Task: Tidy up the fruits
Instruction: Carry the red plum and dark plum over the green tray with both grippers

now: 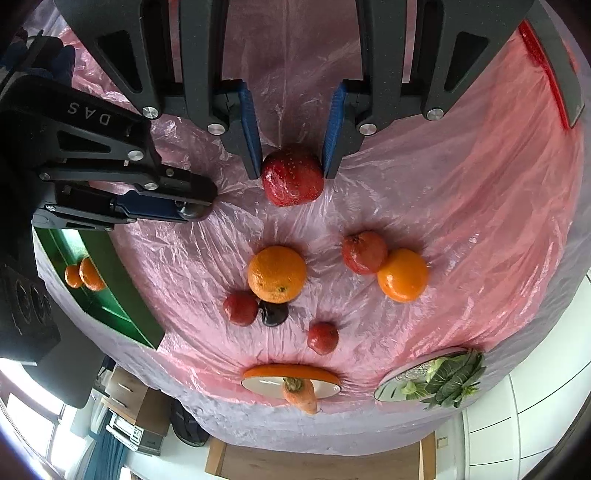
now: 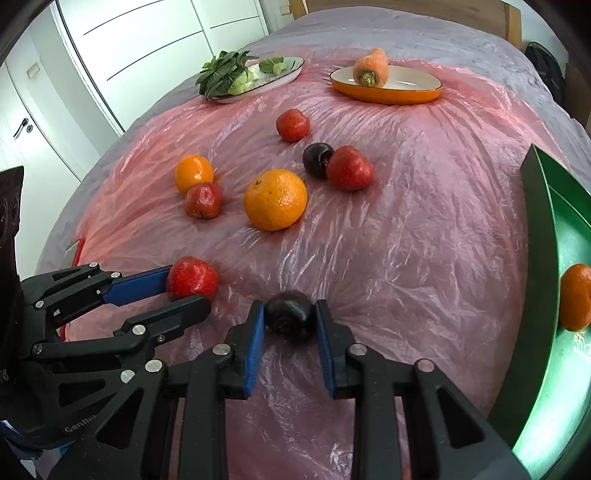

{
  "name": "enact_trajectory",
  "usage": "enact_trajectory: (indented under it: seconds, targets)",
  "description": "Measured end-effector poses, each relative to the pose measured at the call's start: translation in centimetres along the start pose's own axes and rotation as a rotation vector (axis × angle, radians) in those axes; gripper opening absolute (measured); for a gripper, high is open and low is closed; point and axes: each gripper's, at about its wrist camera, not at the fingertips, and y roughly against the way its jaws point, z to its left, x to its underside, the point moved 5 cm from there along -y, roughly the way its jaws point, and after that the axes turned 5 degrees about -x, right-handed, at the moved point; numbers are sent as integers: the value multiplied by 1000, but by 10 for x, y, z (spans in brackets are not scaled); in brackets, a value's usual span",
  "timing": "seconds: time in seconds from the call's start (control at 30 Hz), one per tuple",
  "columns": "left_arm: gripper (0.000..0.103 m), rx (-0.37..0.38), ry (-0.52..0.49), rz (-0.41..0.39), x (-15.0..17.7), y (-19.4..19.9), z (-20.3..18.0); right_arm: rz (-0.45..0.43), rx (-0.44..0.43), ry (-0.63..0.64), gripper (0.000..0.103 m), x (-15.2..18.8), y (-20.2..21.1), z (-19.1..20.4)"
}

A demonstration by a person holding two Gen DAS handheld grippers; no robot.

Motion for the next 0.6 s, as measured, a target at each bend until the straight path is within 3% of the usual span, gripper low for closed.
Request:
enact_trajectory:
  seconds: [0.6]
  targets:
    - [28,-29,26,-68,3,67,4,-71,27,-12,17,6,68,12]
